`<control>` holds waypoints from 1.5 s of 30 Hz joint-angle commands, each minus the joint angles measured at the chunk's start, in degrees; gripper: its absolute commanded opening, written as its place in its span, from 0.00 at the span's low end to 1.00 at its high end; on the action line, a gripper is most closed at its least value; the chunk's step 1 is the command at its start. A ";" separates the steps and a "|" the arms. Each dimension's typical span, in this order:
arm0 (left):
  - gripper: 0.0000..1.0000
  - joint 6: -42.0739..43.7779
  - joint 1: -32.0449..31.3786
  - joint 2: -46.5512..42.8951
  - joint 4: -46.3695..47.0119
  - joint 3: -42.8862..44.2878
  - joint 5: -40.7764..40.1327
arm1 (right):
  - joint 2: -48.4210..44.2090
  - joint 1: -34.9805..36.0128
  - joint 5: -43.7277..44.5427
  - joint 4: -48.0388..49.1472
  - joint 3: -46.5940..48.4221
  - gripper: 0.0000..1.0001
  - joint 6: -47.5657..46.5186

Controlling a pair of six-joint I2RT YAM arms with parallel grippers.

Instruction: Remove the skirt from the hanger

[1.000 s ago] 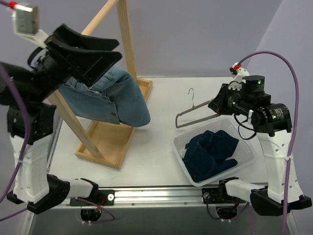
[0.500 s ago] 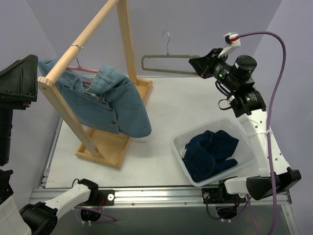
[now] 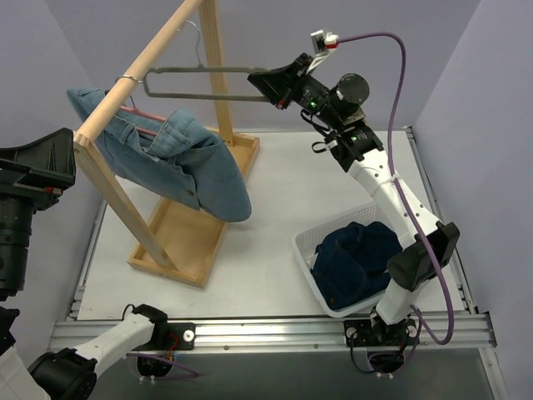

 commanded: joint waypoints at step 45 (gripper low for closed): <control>0.94 -6.84 0.43 -6.51 -10.99 -11.50 3.66 | -6.92 4.49 6.30 -17.61 8.50 1.00 -11.02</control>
